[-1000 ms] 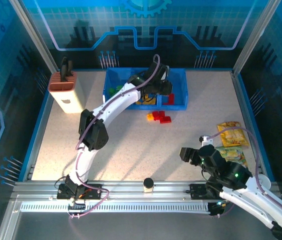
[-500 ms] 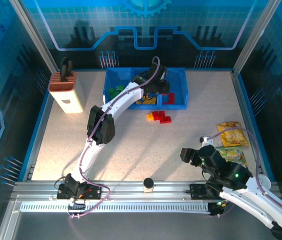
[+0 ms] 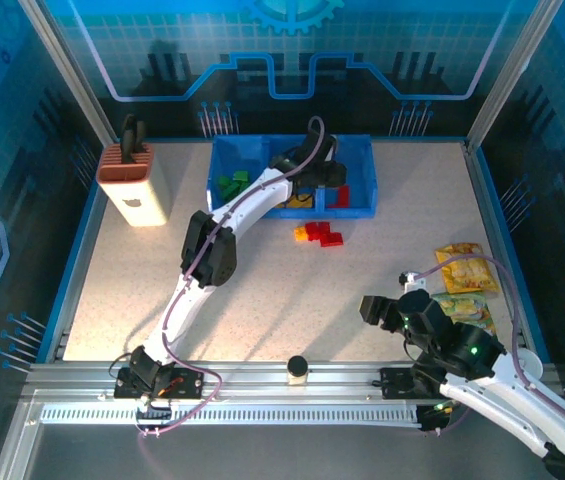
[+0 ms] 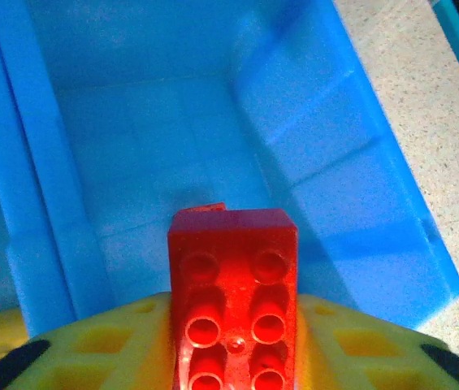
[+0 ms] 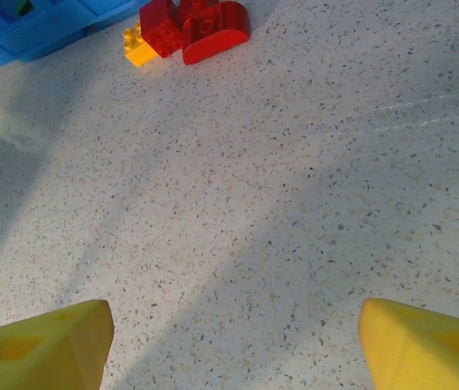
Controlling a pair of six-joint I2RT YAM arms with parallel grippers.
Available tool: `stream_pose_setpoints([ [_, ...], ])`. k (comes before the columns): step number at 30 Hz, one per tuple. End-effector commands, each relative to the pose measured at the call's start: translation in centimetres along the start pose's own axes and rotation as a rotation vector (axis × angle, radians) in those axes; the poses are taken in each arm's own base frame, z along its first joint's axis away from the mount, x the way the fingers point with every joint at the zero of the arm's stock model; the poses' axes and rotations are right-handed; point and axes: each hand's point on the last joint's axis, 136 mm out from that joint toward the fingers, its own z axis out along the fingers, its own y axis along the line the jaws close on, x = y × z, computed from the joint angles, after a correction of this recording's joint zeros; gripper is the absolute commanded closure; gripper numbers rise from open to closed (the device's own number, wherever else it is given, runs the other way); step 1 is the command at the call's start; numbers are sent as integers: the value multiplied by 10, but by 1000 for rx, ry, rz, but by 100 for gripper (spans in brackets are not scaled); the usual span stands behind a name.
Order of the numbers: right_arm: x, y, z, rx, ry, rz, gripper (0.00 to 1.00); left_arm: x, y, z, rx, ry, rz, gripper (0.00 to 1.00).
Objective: Sort the legos into containers by color
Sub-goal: Place the lego in the container.
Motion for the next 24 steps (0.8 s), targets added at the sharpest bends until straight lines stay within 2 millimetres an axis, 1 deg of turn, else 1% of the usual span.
stream_pose_setpoints([
  [1, -4, 2, -8, -14, -12, -5, 20, -1, -6, 2, 49, 13, -27, 47],
  [3, -4, 3, -8, -17, -12, -4, 20, -4, -9, -3, 55, 8, -25, 40],
  [5, -4, 4, -7, -19, -12, -4, 20, -9, -11, -11, 55, -2, -19, 36],
  [7, -4, 4, -5, -17, -9, -6, 20, -14, -14, -19, 56, -16, -8, 35],
  [10, -3, 6, -3, -18, -5, -10, 20, -20, -8, -33, 14, -35, 6, 34],
  [13, -3, 6, -1, -14, -2, -14, 20, -17, 14, -45, -83, -55, -15, 34],
  [14, -3, 7, -1, -15, -1, -14, 20, -12, 24, -46, -108, -58, -34, 34],
  [18, -2, 9, 3, -25, 5, -16, 20, 6, 62, -46, -113, -70, -157, 33],
  [20, 0, 9, 4, -23, 12, -17, 20, 16, 72, -42, -102, -41, -189, 33],
  [24, 0, 11, 6, -24, 13, -18, 20, 38, 83, -29, -132, 38, -161, 33],
])
